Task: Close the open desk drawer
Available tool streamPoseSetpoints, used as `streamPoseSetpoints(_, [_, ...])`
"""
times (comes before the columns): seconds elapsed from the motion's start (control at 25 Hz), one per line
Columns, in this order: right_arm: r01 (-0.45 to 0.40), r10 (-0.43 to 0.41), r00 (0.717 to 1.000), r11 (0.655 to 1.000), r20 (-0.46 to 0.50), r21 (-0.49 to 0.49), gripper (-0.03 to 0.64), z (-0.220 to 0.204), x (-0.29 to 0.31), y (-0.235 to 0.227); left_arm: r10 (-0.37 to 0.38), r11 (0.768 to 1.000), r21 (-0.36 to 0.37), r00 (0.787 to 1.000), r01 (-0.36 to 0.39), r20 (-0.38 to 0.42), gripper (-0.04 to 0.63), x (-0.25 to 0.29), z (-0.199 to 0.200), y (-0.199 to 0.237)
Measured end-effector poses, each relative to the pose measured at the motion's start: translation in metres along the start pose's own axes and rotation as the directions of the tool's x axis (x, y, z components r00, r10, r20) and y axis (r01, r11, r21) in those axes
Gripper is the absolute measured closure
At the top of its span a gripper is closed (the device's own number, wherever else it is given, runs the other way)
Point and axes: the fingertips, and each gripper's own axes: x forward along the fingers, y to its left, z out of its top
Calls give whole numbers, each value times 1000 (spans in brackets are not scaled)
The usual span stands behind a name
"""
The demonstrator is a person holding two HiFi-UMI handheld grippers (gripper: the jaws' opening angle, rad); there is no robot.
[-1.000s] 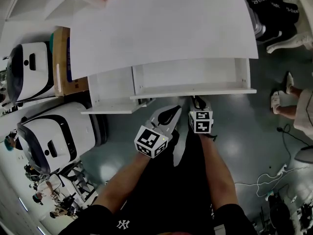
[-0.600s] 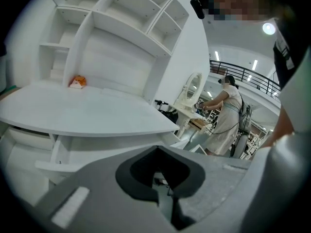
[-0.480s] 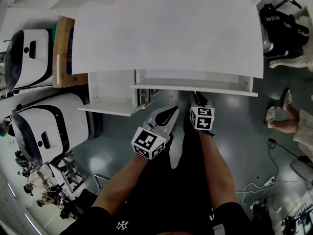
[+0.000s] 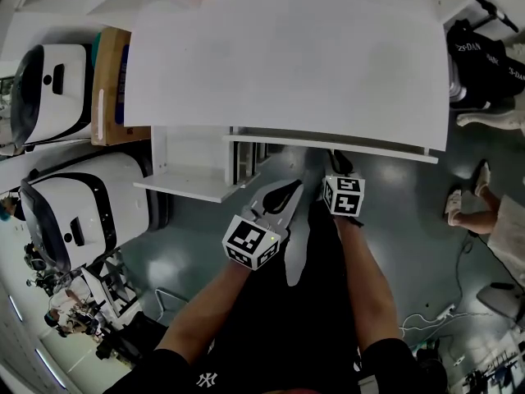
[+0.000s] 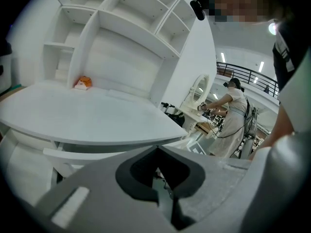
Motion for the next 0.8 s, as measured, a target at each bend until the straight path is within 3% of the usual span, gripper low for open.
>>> streamPoseSetpoints(0.8, [-3,4,1000,999,26,-50,509,39,24,-12,27,999,-25,1000,-27,-8,594,14,5,16])
